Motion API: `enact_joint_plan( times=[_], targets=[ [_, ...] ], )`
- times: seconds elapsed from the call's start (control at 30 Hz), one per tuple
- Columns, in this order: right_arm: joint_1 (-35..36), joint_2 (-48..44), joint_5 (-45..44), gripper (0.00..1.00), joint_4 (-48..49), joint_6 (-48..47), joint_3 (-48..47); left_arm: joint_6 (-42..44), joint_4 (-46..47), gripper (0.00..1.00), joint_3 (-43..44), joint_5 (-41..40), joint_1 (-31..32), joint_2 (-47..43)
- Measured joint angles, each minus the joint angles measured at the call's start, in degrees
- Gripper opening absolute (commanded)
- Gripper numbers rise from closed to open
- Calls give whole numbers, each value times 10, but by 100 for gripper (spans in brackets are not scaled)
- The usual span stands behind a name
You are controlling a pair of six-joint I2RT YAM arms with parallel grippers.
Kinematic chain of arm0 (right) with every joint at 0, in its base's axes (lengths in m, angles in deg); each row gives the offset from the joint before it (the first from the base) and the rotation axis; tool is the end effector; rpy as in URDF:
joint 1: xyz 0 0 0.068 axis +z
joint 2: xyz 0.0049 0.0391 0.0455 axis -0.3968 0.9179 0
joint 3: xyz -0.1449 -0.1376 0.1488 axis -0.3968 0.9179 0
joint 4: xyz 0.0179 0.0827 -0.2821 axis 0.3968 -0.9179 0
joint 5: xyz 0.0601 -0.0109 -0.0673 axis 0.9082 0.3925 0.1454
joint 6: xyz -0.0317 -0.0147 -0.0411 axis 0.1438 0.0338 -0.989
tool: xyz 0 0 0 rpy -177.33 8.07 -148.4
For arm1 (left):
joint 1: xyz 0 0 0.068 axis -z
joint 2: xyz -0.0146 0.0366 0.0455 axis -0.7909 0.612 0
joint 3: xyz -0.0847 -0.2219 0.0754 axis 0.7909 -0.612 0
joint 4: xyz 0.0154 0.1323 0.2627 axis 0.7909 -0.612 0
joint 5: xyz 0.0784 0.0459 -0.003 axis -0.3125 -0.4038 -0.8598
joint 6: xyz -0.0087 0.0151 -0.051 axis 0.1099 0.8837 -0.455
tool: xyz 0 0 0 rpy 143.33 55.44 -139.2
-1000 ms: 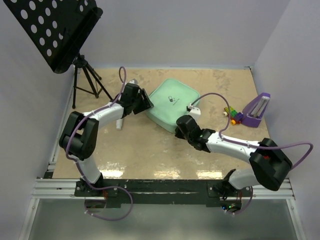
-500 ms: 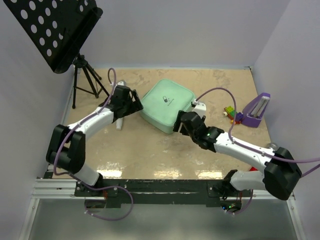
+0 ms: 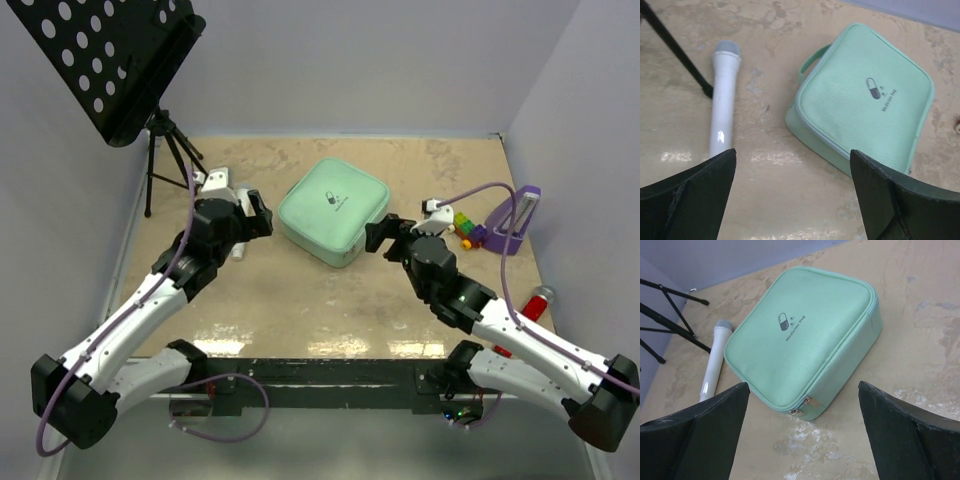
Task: Organize the medicine kit
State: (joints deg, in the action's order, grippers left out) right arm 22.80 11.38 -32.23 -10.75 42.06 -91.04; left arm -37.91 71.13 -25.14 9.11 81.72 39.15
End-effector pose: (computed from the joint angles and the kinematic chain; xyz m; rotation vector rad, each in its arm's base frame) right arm 0.1893 0.1688 0.2714 0.2321 1.7656 0.4885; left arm 0.2458 -0.1263 0.2830 -0.2227 1.9726 -0.3747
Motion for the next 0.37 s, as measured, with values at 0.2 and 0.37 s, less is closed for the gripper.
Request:
enact_joint_plan(
  times=[0.2, 0.37],
  targets=[
    [0, -14, -7, 98, 35, -26, 19, 26, -50, 100, -12, -49, -1, -36],
    [0, -31, 0, 99, 54, -38, 28, 33, -55, 100, -48, -43, -1, -90]
  ],
)
